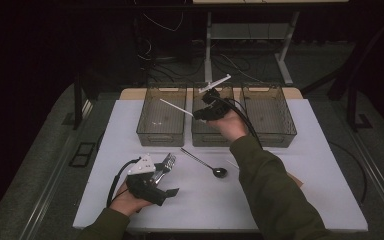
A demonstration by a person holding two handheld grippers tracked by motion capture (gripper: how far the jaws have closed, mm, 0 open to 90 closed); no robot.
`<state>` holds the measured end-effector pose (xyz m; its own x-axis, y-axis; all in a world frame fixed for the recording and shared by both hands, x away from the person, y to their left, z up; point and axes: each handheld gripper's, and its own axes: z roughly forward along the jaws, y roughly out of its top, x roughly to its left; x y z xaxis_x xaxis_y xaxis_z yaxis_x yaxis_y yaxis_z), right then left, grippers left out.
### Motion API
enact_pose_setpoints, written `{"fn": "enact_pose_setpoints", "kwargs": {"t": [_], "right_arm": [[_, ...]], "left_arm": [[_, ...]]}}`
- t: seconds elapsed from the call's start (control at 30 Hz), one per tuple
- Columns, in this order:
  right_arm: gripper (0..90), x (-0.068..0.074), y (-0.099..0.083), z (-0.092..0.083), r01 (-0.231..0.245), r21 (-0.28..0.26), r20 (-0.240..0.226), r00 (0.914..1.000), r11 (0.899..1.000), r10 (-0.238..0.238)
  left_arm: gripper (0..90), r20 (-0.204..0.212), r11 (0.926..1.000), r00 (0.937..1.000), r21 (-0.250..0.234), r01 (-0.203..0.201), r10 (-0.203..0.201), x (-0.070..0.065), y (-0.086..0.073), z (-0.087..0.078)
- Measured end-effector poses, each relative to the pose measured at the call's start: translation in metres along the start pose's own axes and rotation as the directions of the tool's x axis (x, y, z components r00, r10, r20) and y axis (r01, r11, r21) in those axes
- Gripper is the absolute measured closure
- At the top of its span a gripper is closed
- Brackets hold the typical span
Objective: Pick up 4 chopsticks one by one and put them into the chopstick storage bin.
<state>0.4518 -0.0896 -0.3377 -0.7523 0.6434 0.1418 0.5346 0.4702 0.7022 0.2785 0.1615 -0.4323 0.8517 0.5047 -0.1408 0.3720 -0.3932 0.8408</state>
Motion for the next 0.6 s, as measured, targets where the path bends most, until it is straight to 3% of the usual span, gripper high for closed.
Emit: {"fn": "enact_pose_setpoints", "kwargs": {"t": [0.37, 0.6], "right_arm": [[83.9, -0.006, 0.02, 0.036, -0.037, 0.019, 0.046, 0.9983, 0.999, 0.036], [83.9, -0.007, 0.029, 0.05, -0.047, 0.026, 0.062, 0.997, 0.999, 0.046]], "left_arm": [[0.0, -0.005, 1.0, 1.0, 0.007, -0.001, 0.001, 0.0, 0.0, 0.001], [0.0, -0.005, 0.9999, 1.0, 0.016, -0.002, 0.002, 0.0, 0.0, 0.001]]}}
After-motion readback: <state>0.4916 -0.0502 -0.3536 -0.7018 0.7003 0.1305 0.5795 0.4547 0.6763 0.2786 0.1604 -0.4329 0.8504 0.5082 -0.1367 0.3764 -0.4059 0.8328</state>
